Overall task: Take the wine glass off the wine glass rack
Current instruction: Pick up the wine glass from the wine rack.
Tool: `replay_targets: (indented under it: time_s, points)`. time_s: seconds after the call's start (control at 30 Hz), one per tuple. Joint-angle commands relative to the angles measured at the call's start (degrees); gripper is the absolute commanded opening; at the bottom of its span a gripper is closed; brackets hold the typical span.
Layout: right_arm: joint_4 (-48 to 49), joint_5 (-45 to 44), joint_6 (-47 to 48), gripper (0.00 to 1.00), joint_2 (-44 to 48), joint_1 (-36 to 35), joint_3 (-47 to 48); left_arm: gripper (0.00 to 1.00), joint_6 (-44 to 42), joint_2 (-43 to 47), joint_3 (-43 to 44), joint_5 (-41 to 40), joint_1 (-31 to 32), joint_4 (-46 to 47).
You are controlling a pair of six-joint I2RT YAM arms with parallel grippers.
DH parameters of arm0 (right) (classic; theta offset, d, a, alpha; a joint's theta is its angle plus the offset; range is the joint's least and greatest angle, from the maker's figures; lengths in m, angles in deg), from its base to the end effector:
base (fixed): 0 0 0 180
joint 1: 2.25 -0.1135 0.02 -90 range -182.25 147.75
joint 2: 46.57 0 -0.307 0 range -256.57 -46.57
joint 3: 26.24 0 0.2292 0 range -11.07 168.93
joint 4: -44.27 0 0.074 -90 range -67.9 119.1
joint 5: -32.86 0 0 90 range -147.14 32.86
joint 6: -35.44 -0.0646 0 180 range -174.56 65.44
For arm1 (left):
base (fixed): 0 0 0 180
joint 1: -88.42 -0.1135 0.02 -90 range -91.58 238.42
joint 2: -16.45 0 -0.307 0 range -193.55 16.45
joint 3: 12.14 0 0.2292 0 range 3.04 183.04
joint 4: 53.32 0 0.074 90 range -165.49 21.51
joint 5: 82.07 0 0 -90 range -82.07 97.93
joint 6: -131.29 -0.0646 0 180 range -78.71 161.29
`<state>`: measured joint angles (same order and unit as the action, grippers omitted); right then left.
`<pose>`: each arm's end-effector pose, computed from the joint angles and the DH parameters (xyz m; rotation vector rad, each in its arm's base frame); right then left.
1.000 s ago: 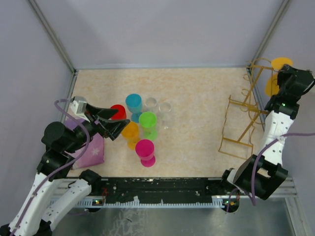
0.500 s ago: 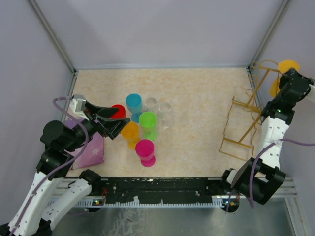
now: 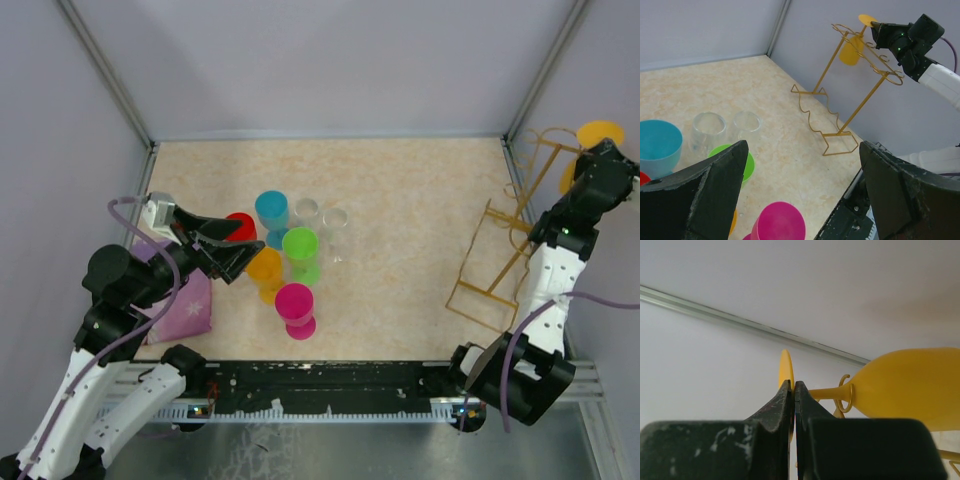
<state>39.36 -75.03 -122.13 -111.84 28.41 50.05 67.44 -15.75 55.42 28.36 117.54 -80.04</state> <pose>0.2060 -0.1452 0.4506 1.2660 0.7592 0.2951 0.0590 -0.0587 0.4299 0.3491 1.4740 -1.0367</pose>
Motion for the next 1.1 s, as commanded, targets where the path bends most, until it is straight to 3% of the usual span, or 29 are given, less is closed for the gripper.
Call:
replay_targets:
  time_s: [0.0, 0.47, 1.07]
  points:
    - [3.16, -3.90, 1.22, 0.00, 3.25, 0.72, 0.70, 0.97, 0.48, -0.13, 1.28, 0.85, -0.01, 1.69]
    - [-5.04, -9.01, 4.45, 0.00, 1.79, 0.72, 3.55, 0.97, 0.04, -0.49, 2.11, 1.54, -0.03, 1.88]
    - [-4.79, -14.13, 13.14, 0.00, 3.10, 0.72, 6.91, 0.97, 0.54, -0.77, 2.02, 2.08, 0.04, 2.15]
